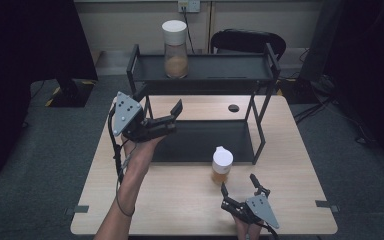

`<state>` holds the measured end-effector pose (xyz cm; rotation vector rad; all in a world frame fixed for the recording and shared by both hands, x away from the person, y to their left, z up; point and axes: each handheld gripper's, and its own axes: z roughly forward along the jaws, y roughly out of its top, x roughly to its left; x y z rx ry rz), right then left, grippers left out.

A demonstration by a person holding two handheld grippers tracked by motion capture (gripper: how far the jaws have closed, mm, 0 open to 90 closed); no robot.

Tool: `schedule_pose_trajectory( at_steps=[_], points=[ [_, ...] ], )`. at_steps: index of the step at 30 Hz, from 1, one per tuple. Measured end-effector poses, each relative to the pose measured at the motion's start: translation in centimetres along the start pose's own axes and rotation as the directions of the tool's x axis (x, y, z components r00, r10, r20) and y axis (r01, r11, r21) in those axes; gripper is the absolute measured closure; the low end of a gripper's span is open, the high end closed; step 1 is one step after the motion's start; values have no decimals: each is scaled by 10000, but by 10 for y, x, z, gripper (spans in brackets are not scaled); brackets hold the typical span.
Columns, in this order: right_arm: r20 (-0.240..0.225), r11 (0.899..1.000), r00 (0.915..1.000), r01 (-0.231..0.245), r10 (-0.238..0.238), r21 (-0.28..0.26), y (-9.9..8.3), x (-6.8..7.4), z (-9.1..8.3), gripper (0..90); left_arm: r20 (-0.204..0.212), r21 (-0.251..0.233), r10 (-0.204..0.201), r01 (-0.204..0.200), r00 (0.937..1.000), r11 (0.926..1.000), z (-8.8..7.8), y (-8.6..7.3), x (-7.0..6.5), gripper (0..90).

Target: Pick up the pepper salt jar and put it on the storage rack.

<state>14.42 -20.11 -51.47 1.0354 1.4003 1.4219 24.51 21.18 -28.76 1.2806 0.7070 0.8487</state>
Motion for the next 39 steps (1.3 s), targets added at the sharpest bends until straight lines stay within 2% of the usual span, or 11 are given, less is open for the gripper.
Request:
schedule_pose_trajectory(
  at_steps=[2, 7, 12, 15, 22, 30, 33, 36, 38, 39],
  points=[
    [0, 10000, 10000, 1, -1, -1, 0, 0, 0, 22, 72, 12, -88, 88, 9999, 10000, -5, -4, 1, 2],
    [-2, 10000, 10000, 3, -3, -2, 0, 0, 0, 23, -136, -27, 189, -189, 9997, 9998, -19, -21, -4, 2],
    [-2, 10000, 10000, -2, 2, -2, 0, 0, 0, 22, -150, 112, -76, 77, 9999, 9999, -29, -39, -6, 0],
    [-1, 10000, 10000, -1, 1, -1, 0, 0, 0, 23, -295, 137, 20, -16, 9996, 9999, -34, -51, -11, 0],
    [-3, 10000, 10000, -1, 1, -2, 0, 0, 0, 23, -358, 284, -123, 133, 9993, 9995, -45, -70, -16, 0],
    [-3, 10000, 10000, -1, 1, 1, 0, 0, 0, 23, -661, 383, -317, 342, 9973, 9987, -59, -97, -18, 0],
    [-1, 10000, 10000, 4, -4, 0, 0, 0, 0, 23, -864, 474, -551, 593, 9947, 9971, -64, -107, -19, 0],
    [-1, 10000, 10000, -1, 1, 0, 0, 0, 0, 23, -1037, 609, -278, 342, 9942, 9976, -66, -117, -22, 0],
    [-2, 10000, 10000, -1, 1, 0, 0, 0, 0, 23, -1116, 610, -219, 289, 9935, 9977, -68, -126, -24, 0],
    [-1, 10000, 10000, -1, 1, 0, 0, 0, 0, 23, -1123, 762, -211, 298, 9935, 9967, -68, -129, -24, 0]
  ],
)
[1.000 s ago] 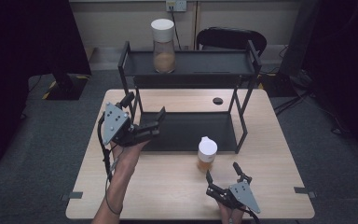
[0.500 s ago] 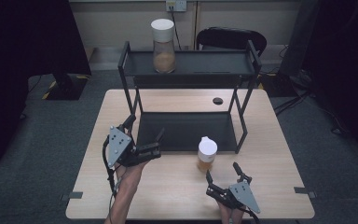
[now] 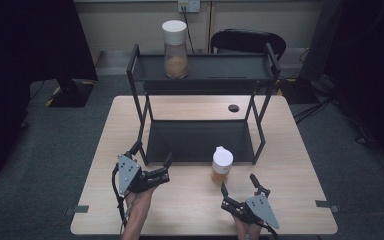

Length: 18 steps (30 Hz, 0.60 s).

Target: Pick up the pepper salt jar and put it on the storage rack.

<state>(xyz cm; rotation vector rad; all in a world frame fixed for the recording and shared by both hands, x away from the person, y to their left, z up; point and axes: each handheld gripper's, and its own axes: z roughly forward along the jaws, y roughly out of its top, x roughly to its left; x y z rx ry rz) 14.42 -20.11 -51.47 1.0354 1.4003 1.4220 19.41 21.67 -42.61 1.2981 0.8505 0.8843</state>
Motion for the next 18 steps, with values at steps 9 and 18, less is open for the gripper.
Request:
schedule_pose_trajectory(
  at_steps=[9, 18],
  points=[
    [-3, 10000, 10000, 2, -2, -1, 0, 0, 0, 23, -360, 309, -15, 26, 9993, 9995, -4, -34, 1, 0],
    [3, 10000, 10000, 5, -5, 6, 0, 0, 0, 24, -734, 344, -175, 200, 9972, 9992, -13, -62, 1, 1]
  ],
)
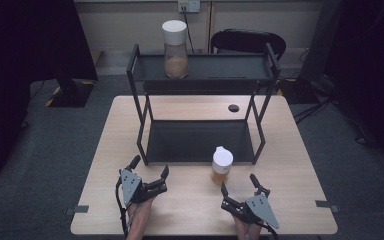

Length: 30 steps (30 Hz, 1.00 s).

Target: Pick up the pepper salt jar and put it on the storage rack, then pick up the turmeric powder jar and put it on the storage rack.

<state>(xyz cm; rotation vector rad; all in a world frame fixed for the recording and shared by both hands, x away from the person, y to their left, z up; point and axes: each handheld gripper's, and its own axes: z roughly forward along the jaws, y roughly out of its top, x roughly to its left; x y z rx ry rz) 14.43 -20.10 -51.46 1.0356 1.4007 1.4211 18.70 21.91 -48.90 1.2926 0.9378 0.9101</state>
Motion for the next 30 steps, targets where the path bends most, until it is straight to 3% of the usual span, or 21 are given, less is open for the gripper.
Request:
schedule_pose_trajectory(
  at_steps=[9, 11, 13, 15, 18, 30],
  points=[
    [0, 10000, 10000, -3, 3, -1, 0, 0, 0, 24, -73, 70, 208, -207, 9998, 9998, -6, -21, -3, 2],
    [8, 10000, 10000, 1, -1, 4, 0, 0, 0, 24, -67, 68, 71, -70, 10000, 10000, -7, -26, -5, 6],
    [7, 10000, 10000, -2, 2, 9, 0, 0, 0, 24, -89, 454, 255, -250, 9996, 9987, -7, -24, -9, 5],
    [17, 10000, 10000, -3, 3, -4, 0, 0, 0, 24, -173, 167, 591, -588, 9981, 9981, -9, -29, -14, 3],
    [16, 10000, 10000, -2, 2, -5, 0, 0, 0, 24, -248, 193, 367, -363, 9990, 9992, -9, -29, -13, 9],
    [11, 10000, 10000, -11, 11, -13, 0, 0, 0, 21, -372, 234, 471, -463, 9982, 9987, -9, -28, -15, 2]
  ],
)
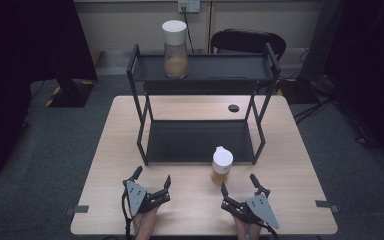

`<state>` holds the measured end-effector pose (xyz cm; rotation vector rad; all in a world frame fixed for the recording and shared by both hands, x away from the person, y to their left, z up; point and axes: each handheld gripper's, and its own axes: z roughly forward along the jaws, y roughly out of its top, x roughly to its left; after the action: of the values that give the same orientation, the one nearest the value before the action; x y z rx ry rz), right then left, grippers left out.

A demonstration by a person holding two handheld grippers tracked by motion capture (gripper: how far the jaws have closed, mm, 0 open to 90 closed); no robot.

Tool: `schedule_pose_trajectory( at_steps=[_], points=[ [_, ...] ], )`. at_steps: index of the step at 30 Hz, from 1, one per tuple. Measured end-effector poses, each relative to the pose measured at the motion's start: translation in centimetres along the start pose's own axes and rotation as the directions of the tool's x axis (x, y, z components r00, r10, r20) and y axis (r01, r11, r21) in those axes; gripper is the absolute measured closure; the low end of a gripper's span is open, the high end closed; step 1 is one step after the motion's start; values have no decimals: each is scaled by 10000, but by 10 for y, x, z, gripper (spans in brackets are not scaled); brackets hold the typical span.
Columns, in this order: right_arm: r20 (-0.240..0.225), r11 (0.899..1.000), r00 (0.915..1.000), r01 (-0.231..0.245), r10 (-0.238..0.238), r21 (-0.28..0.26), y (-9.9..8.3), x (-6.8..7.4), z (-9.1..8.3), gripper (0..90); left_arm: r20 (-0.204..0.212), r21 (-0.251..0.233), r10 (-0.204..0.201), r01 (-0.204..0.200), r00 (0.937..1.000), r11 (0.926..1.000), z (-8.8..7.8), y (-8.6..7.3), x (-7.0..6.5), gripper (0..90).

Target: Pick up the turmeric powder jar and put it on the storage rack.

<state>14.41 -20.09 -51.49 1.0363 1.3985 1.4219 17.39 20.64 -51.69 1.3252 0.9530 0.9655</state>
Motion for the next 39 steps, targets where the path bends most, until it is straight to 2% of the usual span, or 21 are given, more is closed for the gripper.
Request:
schedule_pose_trajectory(
  at_steps=[22, 26, 30, 34, 39],
  points=[
    [116, 9998, 9997, -208, 208, 38, 4, -1, -1, 0, 1, 1, -5, 5, 10000, 10000, 0, 0, 0, 3],
    [70, 9995, 10000, 19, -17, -302, 2, 0, -4, 3, 0, 4, -5, 5, 10000, 10000, 0, 0, 0, 4],
    [232, 9994, 9997, -52, 59, -331, 8, 4, -8, 8, 0, 3, -5, 5, 10000, 10000, 0, 0, 0, 4],
    [104, 9994, 9997, -230, 233, -250, 15, 2, -7, 0, 3, 1, -4, 4, 10000, 10000, 0, 0, 0, 3],
    [-16, 9997, 9999, -162, 161, -191, 22, 2, -5, 0, 4, 1, -5, 5, 10000, 10000, 0, 0, 0, 3]
  ],
)
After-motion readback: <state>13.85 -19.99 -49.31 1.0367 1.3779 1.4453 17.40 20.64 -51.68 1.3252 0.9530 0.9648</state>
